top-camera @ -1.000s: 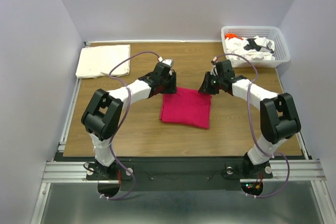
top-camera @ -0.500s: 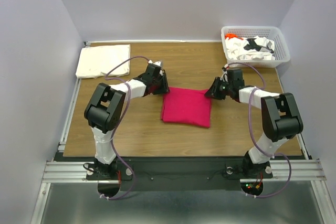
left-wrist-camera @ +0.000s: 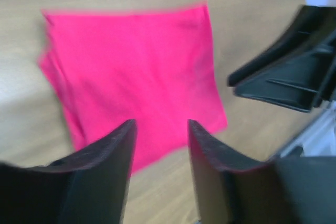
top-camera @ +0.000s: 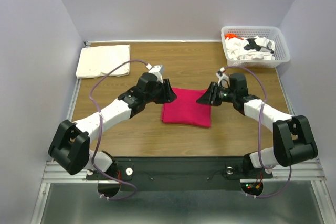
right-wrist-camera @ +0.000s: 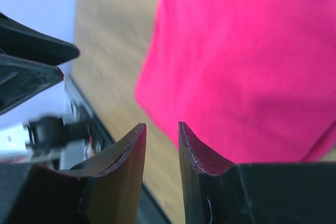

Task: Fold and stack the t-shirts
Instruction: Fold the tshirt

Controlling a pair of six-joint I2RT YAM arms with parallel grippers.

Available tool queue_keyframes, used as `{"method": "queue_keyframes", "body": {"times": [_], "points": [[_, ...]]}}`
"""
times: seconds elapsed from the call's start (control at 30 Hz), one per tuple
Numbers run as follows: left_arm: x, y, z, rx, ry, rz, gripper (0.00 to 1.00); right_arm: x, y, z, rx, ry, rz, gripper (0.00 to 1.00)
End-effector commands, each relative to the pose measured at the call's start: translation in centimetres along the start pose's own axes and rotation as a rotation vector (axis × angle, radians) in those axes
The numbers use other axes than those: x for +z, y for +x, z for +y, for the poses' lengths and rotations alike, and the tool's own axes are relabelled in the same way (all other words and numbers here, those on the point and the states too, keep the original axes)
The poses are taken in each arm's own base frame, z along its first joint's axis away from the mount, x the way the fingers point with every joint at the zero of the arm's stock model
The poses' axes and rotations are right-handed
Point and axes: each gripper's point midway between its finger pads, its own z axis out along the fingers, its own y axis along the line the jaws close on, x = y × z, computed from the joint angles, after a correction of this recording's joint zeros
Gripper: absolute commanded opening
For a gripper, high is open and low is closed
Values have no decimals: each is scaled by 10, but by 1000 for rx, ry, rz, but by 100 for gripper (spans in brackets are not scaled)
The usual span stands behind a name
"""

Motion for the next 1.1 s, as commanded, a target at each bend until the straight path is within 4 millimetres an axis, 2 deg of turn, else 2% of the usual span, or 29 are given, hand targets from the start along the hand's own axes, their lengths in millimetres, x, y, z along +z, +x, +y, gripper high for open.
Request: {"method": "queue_keyframes", "body": {"times": [0.0,0.07,0.1,0.17,0.33,0.4,0.47,0.53,0.57,0.63,0.67,0.7,0.73,0.77,0.8,0.83,0.87,0.9,0.97,1.03,1.07], "points": [[6,80,16,-44,-30,190,42,-2,53,-4,49,-42,125,36],[9,94,21,-71,-30,215,35,-4,74,-18,57,-16,155,34],[11,105,31,-72,-57,236,29,-5,79,-26,54,13,150,33],[18,114,46,-60,-101,243,20,-6,93,-44,55,72,155,29],[25,145,72,-74,-176,323,13,-11,110,-92,136,257,132,18],[22,156,80,-91,-200,345,13,-15,106,-97,161,275,109,17],[18,156,78,-100,-193,342,13,-15,96,-78,120,207,98,17],[11,146,71,-103,-173,309,17,-16,85,-56,103,125,92,19],[8,142,70,-101,-178,301,19,-16,67,-38,80,79,62,21],[1,121,59,-85,-165,241,26,-14,59,-14,54,8,73,24],[-3,115,57,-79,-168,230,29,-11,44,4,27,-33,60,25],[-9,100,49,-73,-160,196,36,-5,46,18,9,-72,88,27],[-14,96,52,-65,-191,186,40,-1,33,37,-18,-109,81,29],[-17,88,51,-62,-199,166,42,4,40,39,-12,-118,107,30],[-22,72,46,-65,-197,127,48,15,37,58,-48,-164,124,31],[-25,66,47,-71,-207,112,51,22,39,65,-58,-187,138,33],[-30,61,51,-81,-225,102,57,29,36,85,-91,-243,136,34],[-33,55,53,-93,-232,89,60,40,40,82,-77,-251,154,34],[-40,44,67,-132,-264,55,64,48,37,95,-81,-332,134,35],[-46,42,79,-148,-287,44,70,59,46,85,-48,-334,148,35],[-51,40,89,-165,-312,35,71,69,56,72,-16,-316,180,35]]}}
